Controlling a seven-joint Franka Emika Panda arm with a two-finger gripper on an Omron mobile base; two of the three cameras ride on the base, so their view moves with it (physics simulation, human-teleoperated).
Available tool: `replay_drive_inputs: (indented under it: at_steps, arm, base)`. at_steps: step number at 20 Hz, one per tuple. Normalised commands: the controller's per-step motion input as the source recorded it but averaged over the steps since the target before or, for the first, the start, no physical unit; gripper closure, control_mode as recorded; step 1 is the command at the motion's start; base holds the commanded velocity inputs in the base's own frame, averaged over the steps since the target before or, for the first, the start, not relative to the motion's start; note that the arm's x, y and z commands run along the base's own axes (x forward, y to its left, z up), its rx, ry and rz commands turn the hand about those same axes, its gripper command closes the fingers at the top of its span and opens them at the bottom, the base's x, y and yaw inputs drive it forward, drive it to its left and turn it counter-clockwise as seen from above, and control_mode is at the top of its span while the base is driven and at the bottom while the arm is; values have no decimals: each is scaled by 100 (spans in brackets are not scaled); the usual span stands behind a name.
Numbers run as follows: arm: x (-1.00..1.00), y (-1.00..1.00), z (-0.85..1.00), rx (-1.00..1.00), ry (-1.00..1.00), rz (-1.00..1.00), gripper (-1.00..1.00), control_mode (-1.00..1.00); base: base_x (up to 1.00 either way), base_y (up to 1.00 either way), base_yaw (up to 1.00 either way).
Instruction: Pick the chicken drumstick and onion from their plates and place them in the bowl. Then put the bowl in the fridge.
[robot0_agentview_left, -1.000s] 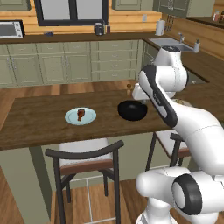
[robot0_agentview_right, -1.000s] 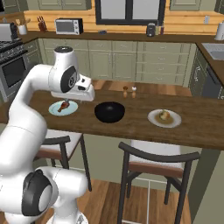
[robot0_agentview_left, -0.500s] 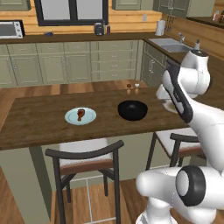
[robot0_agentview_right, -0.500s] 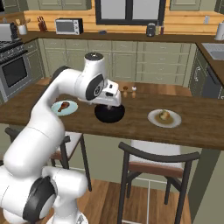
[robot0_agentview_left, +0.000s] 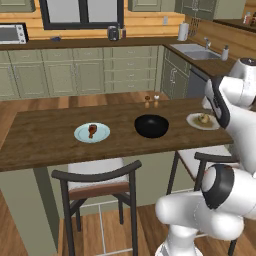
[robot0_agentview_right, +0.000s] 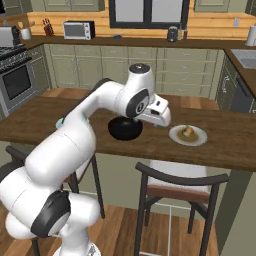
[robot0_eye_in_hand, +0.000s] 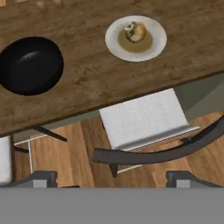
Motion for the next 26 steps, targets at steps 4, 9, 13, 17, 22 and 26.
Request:
replay_drive_inputs:
  at_steps: [4, 9, 13, 17, 22, 26]
  arm:
    - [40, -75, -17, 0, -2, -33, -100, -100]
    - [5, -5, -60, 0, -7, -39, -100, -100]
    - [37, 0, -28, 0, -3, -35, -100, -100]
    - [65, 0, -1, 0, 0, -24, -100, -100]
    - [36, -12, -14, 0, -1, -8, -100, -100]
    - [13, -52, -28, 0, 0, 0, -100, -100]
  base:
    - [0, 0, 0]
    - [0, 0, 0]
    - [0, 0, 0]
    - [0, 0, 0]
    - [0, 0, 0]
    - [0, 0, 0]
